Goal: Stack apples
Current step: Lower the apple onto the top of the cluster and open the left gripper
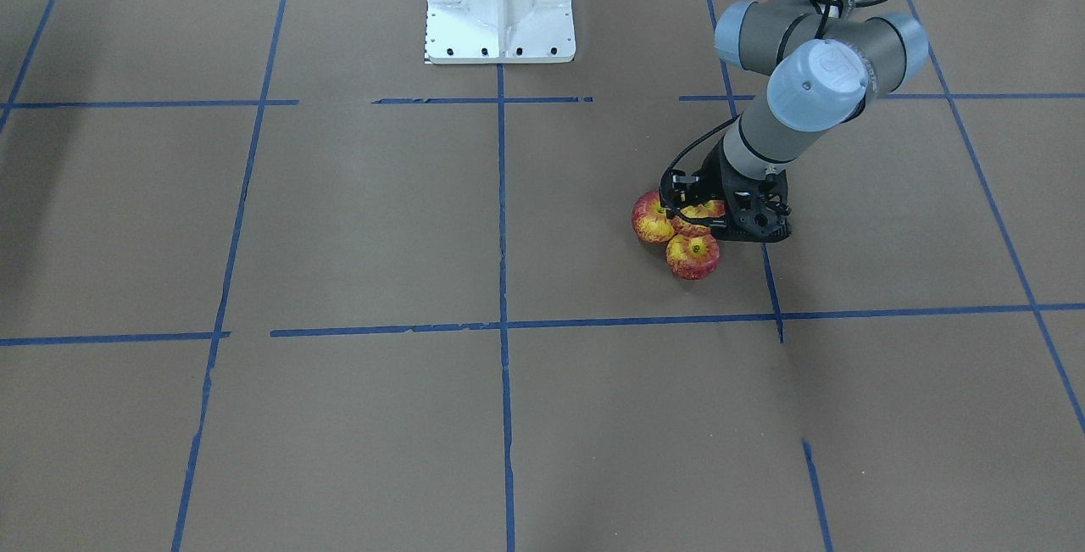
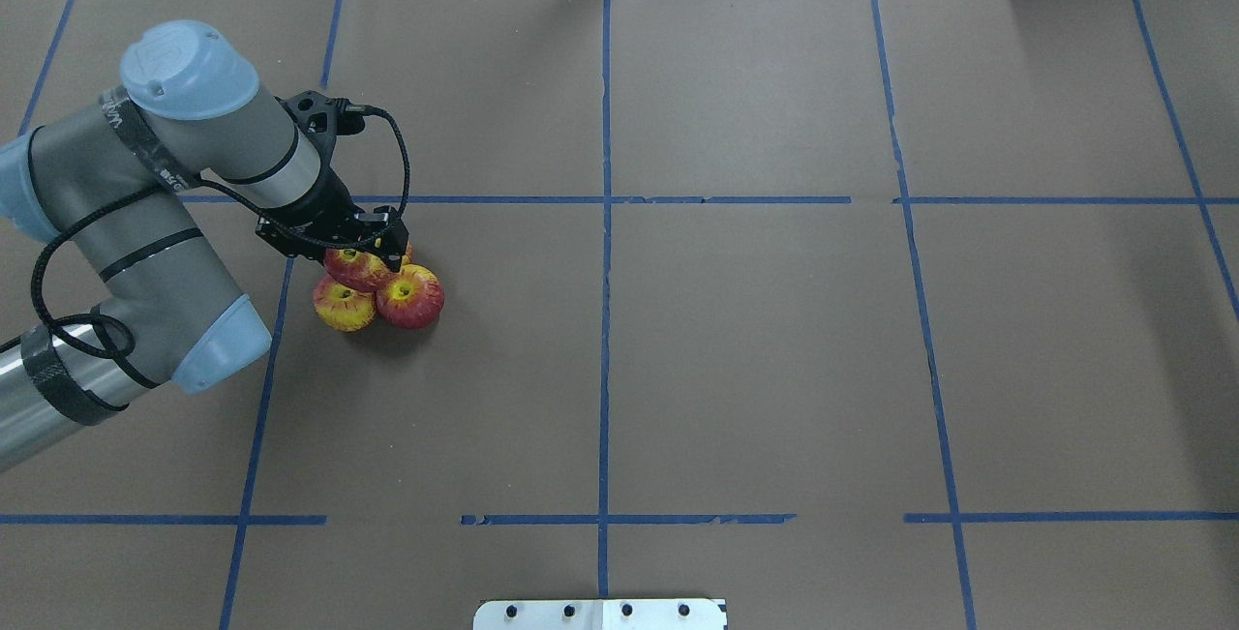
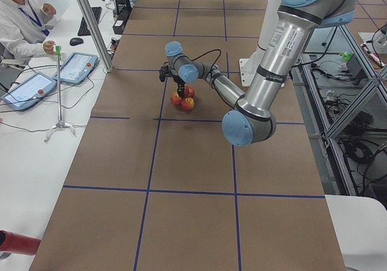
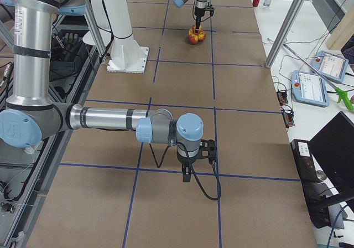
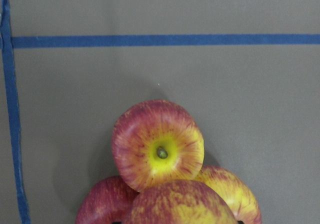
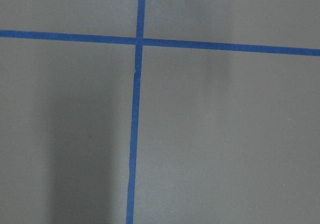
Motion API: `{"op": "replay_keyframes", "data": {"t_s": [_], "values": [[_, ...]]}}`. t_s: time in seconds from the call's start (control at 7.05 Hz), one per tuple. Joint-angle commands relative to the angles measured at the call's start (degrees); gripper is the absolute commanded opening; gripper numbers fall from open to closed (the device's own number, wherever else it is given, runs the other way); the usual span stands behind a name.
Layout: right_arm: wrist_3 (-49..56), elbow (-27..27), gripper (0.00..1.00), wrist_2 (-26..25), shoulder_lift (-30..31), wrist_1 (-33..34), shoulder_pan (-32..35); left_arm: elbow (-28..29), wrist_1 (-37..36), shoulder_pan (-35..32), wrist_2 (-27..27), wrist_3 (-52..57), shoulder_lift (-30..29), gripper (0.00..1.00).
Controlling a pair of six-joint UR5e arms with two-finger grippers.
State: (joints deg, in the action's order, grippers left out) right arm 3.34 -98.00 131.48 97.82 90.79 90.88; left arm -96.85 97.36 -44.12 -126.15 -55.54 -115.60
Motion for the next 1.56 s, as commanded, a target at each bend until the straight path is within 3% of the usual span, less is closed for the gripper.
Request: {"op": "replay_keyframes", "data": {"t_s": [0.0, 0.28, 1.13, 1.42], "values": [[0.00, 0.00, 1.00, 0.00, 0.00, 0.00, 0.00, 0.00, 0.02, 0.00, 0.29, -0.01, -0.07, 0.07], [0.00, 0.00, 1.00, 0.00, 0.00, 0.00, 0.00, -0.18, -0.15, 0.00, 0.20, -0.09, 0.02, 0.23], [0.00, 0.00, 1.00, 0.00, 0.00, 0.00, 0.00, -0.18, -0.24, 0.61, -0.06, -0.09, 0.11, 0.28], [0.00, 0.00, 1.00, 0.00, 0.00, 0.00, 0.00, -0.09, -0.24, 1.32, -0.06, -0.09, 0.37, 0.38]]}}
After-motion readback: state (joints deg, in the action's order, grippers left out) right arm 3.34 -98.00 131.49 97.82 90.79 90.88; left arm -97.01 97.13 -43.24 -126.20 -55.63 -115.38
